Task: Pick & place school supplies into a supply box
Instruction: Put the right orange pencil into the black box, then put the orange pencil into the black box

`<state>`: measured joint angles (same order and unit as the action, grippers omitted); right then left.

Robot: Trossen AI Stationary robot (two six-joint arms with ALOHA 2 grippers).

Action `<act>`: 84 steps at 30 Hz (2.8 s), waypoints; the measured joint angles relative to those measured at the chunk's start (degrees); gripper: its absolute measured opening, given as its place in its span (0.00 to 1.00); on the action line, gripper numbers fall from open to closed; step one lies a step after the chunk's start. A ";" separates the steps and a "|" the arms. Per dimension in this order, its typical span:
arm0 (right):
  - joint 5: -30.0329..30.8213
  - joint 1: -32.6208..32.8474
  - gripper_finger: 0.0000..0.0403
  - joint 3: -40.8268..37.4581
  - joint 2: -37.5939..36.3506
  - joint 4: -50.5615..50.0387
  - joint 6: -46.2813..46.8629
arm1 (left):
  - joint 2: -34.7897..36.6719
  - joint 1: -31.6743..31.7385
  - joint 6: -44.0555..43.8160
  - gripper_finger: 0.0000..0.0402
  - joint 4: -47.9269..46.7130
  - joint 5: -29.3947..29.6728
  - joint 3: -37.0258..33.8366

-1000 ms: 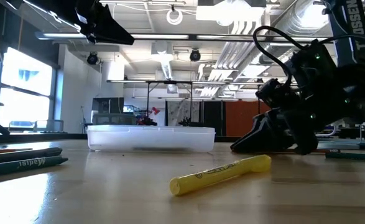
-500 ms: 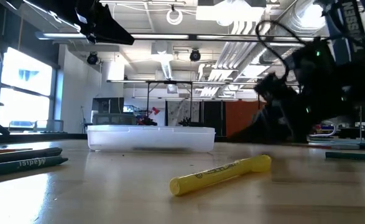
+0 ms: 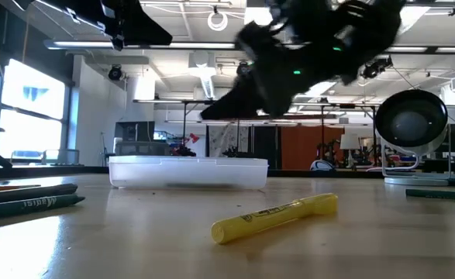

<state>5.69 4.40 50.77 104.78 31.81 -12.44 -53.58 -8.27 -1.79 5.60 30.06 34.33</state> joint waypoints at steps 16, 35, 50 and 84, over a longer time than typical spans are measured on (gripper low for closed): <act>-9.07 -5.59 0.03 27.71 25.86 -3.99 -2.49 | 0.61 0.00 0.01 0.23 0.25 -1.09 0.02; -4.16 -2.27 0.27 29.01 14.01 -20.52 -9.09 | 2.32 -0.02 -5.95 0.23 -1.96 -4.08 0.00; -4.25 3.82 0.26 29.08 -5.62 -54.00 0.37 | 8.16 -4.19 -32.55 0.23 -38.12 -27.09 0.57; -4.19 6.50 0.25 29.04 -5.13 -57.33 -0.02 | -32.11 -27.47 -63.89 0.18 -34.80 -12.98 0.96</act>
<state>1.50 10.90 79.81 99.66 -25.52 -12.47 -85.69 -35.75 -65.69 -29.20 17.08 35.29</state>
